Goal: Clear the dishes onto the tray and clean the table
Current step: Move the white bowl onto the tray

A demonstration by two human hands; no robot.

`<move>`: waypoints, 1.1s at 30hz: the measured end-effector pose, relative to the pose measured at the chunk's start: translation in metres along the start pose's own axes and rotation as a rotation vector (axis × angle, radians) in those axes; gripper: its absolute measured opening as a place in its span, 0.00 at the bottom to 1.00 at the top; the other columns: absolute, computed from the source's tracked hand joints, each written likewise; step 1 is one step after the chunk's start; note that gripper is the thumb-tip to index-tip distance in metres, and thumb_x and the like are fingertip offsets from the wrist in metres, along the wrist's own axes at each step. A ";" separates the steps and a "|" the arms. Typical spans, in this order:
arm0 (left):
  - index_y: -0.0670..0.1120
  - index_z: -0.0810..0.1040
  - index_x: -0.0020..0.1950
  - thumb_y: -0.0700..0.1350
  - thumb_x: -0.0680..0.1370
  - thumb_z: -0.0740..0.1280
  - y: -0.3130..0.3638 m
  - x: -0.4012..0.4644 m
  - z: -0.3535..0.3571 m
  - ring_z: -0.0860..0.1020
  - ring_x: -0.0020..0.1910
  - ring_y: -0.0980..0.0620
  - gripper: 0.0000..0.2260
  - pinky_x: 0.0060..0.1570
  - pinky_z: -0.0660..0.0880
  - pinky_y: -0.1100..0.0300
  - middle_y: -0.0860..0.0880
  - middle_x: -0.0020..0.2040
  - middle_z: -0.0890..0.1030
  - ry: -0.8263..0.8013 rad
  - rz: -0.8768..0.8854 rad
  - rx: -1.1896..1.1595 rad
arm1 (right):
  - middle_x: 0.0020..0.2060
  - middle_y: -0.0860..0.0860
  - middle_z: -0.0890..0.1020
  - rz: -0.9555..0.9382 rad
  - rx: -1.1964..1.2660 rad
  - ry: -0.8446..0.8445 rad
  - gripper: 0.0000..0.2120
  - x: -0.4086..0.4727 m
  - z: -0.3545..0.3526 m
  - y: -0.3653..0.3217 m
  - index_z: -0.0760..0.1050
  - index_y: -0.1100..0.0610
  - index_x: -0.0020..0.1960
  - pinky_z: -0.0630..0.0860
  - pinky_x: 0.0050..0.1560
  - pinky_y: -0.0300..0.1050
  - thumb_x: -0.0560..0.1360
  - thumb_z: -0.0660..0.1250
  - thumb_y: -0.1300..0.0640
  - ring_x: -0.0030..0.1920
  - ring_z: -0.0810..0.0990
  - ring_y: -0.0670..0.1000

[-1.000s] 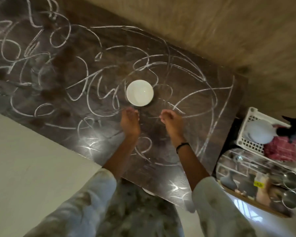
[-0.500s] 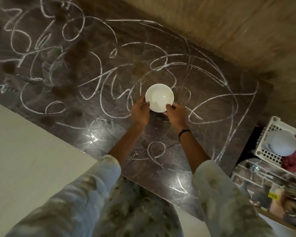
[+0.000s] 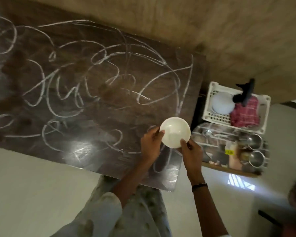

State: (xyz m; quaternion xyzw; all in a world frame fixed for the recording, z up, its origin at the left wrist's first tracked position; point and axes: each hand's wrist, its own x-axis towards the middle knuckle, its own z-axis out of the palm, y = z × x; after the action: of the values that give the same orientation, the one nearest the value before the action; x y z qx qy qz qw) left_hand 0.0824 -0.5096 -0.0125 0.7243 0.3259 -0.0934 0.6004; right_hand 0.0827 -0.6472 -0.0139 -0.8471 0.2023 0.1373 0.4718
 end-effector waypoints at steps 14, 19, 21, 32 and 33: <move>0.45 0.73 0.67 0.39 0.77 0.62 -0.026 -0.062 0.183 0.78 0.57 0.45 0.18 0.53 0.79 0.49 0.43 0.59 0.80 -0.215 -0.053 0.144 | 0.43 0.56 0.82 0.279 0.042 0.032 0.10 0.036 -0.139 0.123 0.80 0.64 0.53 0.79 0.51 0.62 0.76 0.65 0.61 0.49 0.81 0.59; 0.45 0.72 0.68 0.38 0.77 0.62 -0.031 -0.055 0.198 0.78 0.58 0.46 0.19 0.54 0.79 0.49 0.43 0.61 0.79 -0.193 -0.054 0.203 | 0.44 0.55 0.83 0.298 0.033 -0.008 0.11 0.048 -0.143 0.135 0.79 0.62 0.55 0.80 0.50 0.54 0.76 0.66 0.58 0.49 0.82 0.57; 0.45 0.72 0.68 0.38 0.76 0.62 -0.033 -0.053 0.201 0.78 0.58 0.45 0.20 0.54 0.79 0.48 0.43 0.61 0.79 -0.194 -0.047 0.208 | 0.46 0.56 0.83 0.318 0.016 -0.013 0.11 0.052 -0.144 0.136 0.78 0.62 0.57 0.78 0.43 0.42 0.77 0.65 0.58 0.47 0.82 0.55; 0.42 0.74 0.60 0.50 0.76 0.62 -0.021 -0.041 0.195 0.75 0.56 0.47 0.16 0.55 0.74 0.56 0.44 0.56 0.77 0.081 0.175 0.204 | 0.44 0.62 0.82 -0.228 -0.487 0.281 0.11 0.098 -0.185 0.072 0.78 0.63 0.55 0.73 0.42 0.44 0.78 0.60 0.60 0.43 0.81 0.61; 0.43 0.73 0.61 0.50 0.77 0.63 -0.010 -0.034 0.195 0.75 0.57 0.47 0.16 0.55 0.73 0.57 0.45 0.57 0.77 0.077 0.210 0.190 | 0.44 0.63 0.82 -0.282 -0.477 0.294 0.11 0.113 -0.191 0.061 0.78 0.64 0.53 0.73 0.43 0.43 0.78 0.60 0.61 0.42 0.81 0.60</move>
State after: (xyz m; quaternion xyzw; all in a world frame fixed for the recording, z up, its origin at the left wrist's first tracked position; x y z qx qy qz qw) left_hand 0.1003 -0.7024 -0.0533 0.8111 0.2606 -0.0329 0.5226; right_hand 0.1619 -0.8637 -0.0080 -0.9644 0.1109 -0.0099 0.2399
